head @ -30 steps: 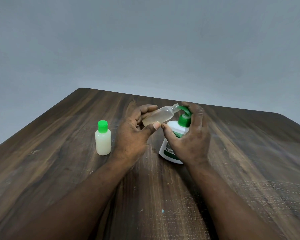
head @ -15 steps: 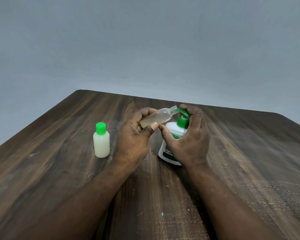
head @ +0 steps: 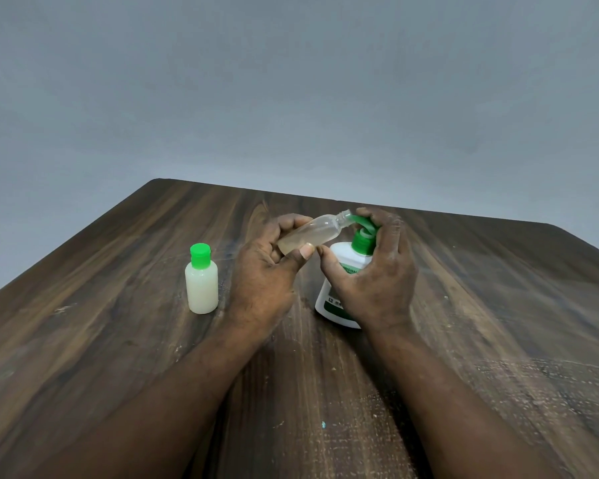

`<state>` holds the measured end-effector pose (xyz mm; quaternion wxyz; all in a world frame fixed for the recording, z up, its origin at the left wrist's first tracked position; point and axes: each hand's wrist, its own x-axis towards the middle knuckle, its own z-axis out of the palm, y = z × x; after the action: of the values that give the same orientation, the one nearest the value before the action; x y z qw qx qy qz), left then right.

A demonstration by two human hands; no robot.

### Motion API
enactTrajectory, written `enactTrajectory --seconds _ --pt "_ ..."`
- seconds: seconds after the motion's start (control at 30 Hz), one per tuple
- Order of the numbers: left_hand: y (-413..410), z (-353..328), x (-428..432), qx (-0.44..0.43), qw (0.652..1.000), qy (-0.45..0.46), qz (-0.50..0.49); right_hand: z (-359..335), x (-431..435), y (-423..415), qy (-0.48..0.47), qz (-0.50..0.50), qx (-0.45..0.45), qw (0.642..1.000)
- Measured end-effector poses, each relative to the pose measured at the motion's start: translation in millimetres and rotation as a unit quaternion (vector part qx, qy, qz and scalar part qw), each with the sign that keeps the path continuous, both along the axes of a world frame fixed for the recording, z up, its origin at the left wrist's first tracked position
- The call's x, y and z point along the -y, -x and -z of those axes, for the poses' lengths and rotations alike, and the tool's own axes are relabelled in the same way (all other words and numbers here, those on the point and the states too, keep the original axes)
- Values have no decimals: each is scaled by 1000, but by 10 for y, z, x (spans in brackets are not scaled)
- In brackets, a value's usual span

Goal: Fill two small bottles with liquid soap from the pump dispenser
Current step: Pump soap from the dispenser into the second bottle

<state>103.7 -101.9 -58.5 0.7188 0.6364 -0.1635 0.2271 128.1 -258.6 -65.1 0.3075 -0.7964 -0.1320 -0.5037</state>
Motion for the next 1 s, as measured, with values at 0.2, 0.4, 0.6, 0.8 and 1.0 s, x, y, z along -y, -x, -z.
enactTrajectory --seconds 0.2,0.4,0.6,0.8,1.0 --pt "-38 30 -6 -1 1000 -6 1 3 6 28 -2 5 -2 1000" --pt "-52 44 15 -11 1000 15 17 -15 5 33 -3 -2 -1 1000" --pt "-34 34 7 -14 999 25 17 2 -2 -1 -6 -2 12 1000" --pt "-42 40 5 -17 1000 15 10 12 14 19 -4 1 -1 1000" --pt "-36 30 12 -20 1000 12 10 6 32 15 7 0 -1 1000"
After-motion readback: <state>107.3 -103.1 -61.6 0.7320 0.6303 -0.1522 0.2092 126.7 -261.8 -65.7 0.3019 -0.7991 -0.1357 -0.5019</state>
